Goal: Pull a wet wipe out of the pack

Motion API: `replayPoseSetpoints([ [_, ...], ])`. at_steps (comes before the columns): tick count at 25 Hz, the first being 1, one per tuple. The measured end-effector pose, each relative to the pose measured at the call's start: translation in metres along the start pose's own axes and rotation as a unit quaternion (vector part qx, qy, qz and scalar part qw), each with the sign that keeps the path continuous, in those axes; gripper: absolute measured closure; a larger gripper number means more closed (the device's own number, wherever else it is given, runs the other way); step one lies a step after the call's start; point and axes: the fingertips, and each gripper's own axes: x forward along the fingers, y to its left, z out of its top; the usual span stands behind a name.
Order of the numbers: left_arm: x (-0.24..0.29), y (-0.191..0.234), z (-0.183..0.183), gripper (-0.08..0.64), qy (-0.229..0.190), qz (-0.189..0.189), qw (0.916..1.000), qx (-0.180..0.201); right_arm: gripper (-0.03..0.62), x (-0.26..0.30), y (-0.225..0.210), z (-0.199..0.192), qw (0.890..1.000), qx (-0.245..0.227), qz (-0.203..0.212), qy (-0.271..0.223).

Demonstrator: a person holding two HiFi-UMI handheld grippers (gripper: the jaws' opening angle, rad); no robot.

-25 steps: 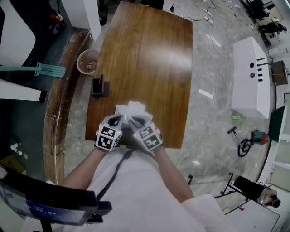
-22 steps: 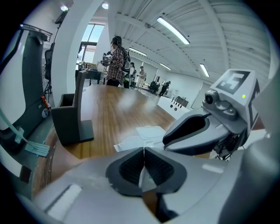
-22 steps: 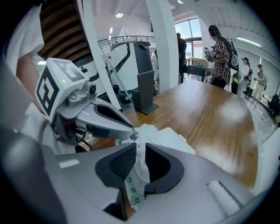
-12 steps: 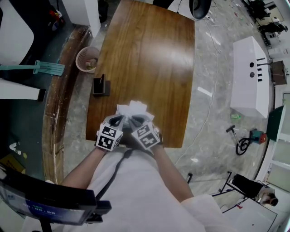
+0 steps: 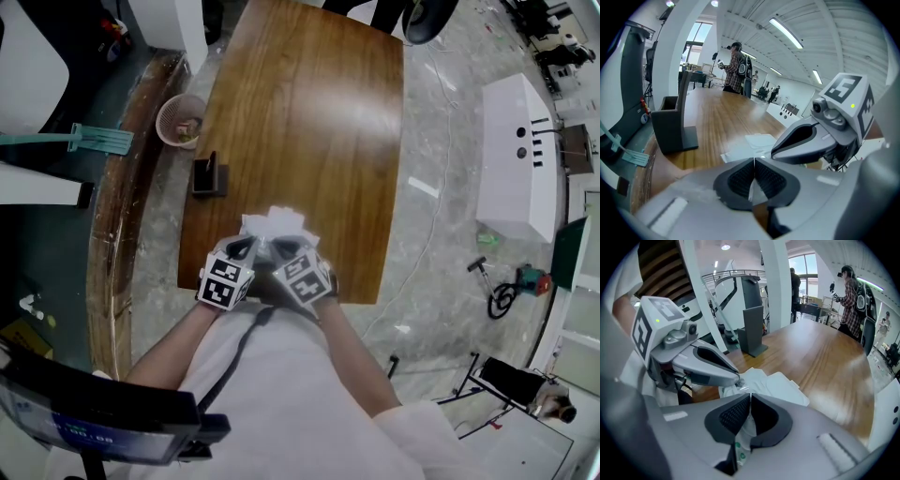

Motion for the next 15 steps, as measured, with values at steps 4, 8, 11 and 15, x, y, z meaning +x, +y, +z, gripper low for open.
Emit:
replayPoseSetpoints([
  [4,-0.001,0.0,0.001,0.551,-0.001,0.002,1.0,0.004,0.574,-0.004,0.0,0.002,1.0,0.002,-0.003,-0.01],
  [8,-0.003,-0.001,0.003,0.549,-0.004,0.007,1.0,0.005,0.575,-0.009,0.0,0.003,1.0,0.005,-0.004,-0.021],
  [11,-0.004,0.001,0.004,0.541,-0.006,0.009,0.9999,0.01,0.575,-0.009,0.0,0.004,1.0,0.006,-0.005,-0.027],
  [15,-0.006,-0.004,0.006,0.476,-0.012,-0.003,0.9998,0.018,0.575,-0.012,0.001,0.005,0.999,0.008,-0.007,-0.037],
])
